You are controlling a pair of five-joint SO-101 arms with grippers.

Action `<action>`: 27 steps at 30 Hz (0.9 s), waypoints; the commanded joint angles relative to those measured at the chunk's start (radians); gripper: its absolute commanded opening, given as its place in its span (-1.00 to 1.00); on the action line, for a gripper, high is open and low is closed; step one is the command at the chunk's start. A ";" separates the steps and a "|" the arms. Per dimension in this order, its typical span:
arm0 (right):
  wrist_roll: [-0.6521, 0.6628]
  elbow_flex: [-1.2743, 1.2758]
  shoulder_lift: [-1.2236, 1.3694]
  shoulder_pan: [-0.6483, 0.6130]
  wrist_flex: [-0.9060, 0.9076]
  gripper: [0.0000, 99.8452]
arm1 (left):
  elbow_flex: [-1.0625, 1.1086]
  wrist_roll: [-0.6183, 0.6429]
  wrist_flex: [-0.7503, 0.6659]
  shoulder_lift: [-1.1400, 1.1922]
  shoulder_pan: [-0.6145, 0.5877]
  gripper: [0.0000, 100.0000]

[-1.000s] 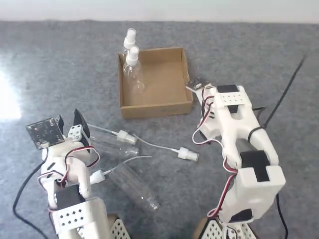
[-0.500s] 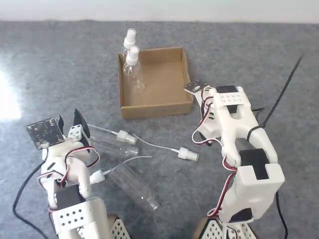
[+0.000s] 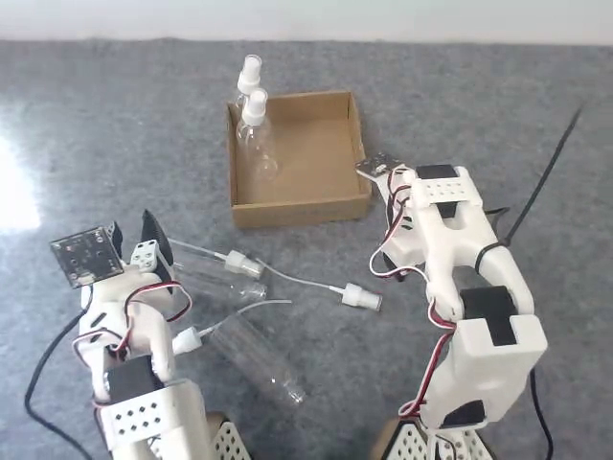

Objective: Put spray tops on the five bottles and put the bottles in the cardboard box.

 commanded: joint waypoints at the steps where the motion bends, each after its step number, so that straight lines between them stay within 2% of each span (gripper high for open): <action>1: -0.034 -0.063 -0.048 0.005 0.010 -0.72 | -0.007 -0.011 -0.034 -0.011 -0.002 -0.69; 7: -0.055 -0.072 -0.064 0.001 0.047 -0.72 | -0.007 -0.011 -0.034 -0.011 -0.002 -0.69; 15: -0.133 -0.064 -0.240 0.001 0.139 -0.72 | -0.007 -0.011 -0.034 -0.011 -0.002 -0.69; 22: -0.146 -0.064 -0.312 -0.001 0.157 -0.72 | -0.007 -0.011 -0.034 -0.011 -0.002 -0.69; 27: -0.238 -0.072 -0.394 -0.019 0.203 -0.72 | -0.007 -0.011 -0.034 -0.011 -0.002 -0.69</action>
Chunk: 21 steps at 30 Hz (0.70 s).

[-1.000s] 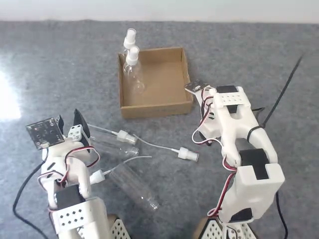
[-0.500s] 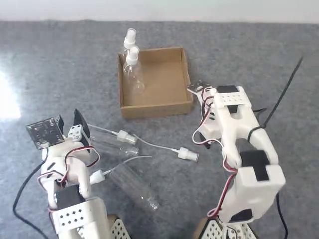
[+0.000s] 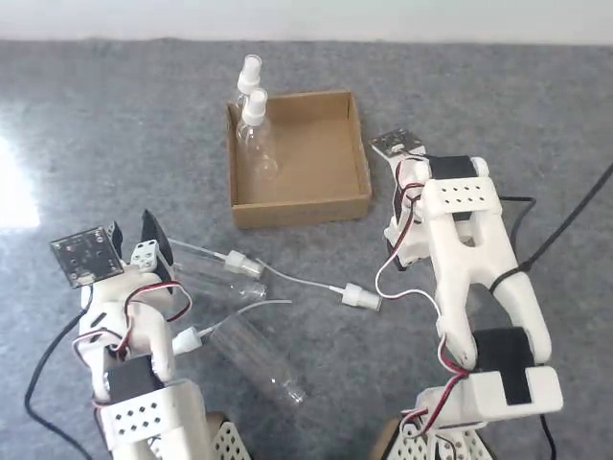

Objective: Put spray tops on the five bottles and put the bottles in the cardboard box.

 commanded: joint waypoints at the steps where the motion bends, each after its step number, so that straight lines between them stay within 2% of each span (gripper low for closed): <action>1: -0.052 -0.074 -0.136 -0.025 0.025 -0.72 | -0.007 -0.011 -0.034 -0.011 -0.002 -0.69; 8: -0.132 -0.072 -0.326 -0.088 0.062 -0.72 | -0.007 -0.011 -0.034 -0.011 -0.002 -0.69; 14: -0.129 -0.031 -0.449 -0.085 0.084 -0.72 | -0.007 -0.011 -0.034 -0.011 0.002 -0.69; 21: -0.135 0.169 -0.618 -0.084 -0.081 -0.72 | -0.007 -0.011 -0.034 -0.011 0.000 -0.69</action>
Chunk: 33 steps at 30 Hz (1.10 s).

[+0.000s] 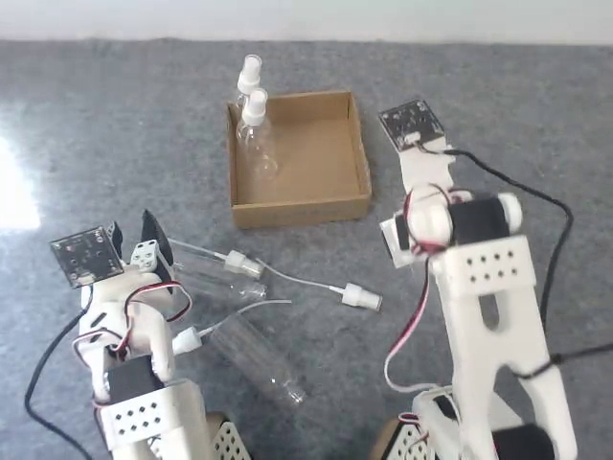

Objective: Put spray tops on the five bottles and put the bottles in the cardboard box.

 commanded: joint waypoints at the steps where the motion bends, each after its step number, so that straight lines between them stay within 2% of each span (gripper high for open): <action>1: -0.009 0.069 -0.125 0.010 -0.090 -0.72 | -0.007 -0.011 -0.034 -0.011 0.000 -0.69; 4: -0.009 0.144 -0.186 0.016 -0.151 -0.74 | -0.007 -0.011 -0.034 -0.011 0.000 -0.69; 10: -0.008 0.247 -0.285 0.084 -0.260 -0.89 | -0.007 -0.011 -0.034 -0.011 0.002 -0.69; 19: -0.014 0.371 -0.372 0.202 -0.389 -0.89 | -0.007 -0.011 -0.034 -0.011 0.002 -0.69; 25: -0.137 0.454 -0.414 0.272 -0.501 -0.89 | -0.007 -0.011 -0.034 -0.011 0.003 -0.69; 33: -0.150 0.543 -0.483 0.366 -0.593 -0.89 | -0.008 -0.011 -0.029 -0.011 0.005 -0.69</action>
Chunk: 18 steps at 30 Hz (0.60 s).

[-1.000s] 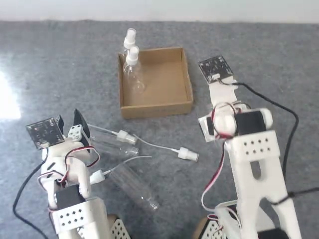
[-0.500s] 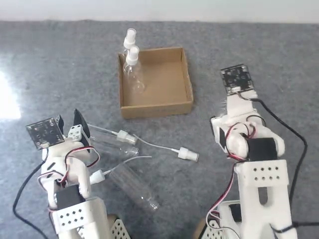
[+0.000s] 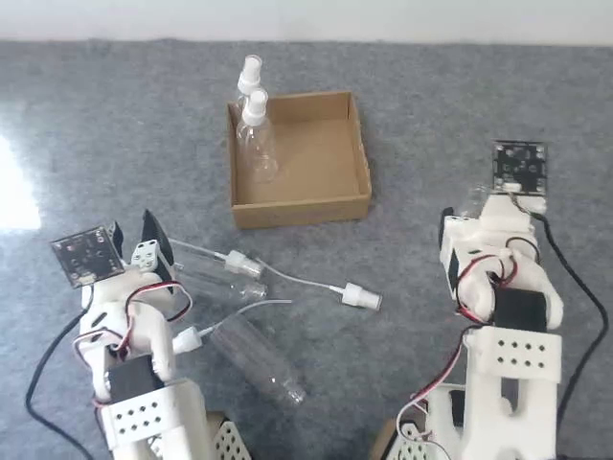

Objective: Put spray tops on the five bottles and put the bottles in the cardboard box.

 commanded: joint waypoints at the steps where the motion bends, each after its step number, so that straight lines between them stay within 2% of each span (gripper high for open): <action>1: -0.009 0.020 -0.061 0.056 -0.068 -0.89 | -0.008 -0.009 -0.029 -0.011 0.002 -0.69; 18: -0.011 0.180 -0.214 0.068 -0.182 -0.89 | -0.015 -0.009 -0.028 -0.011 -0.003 -0.69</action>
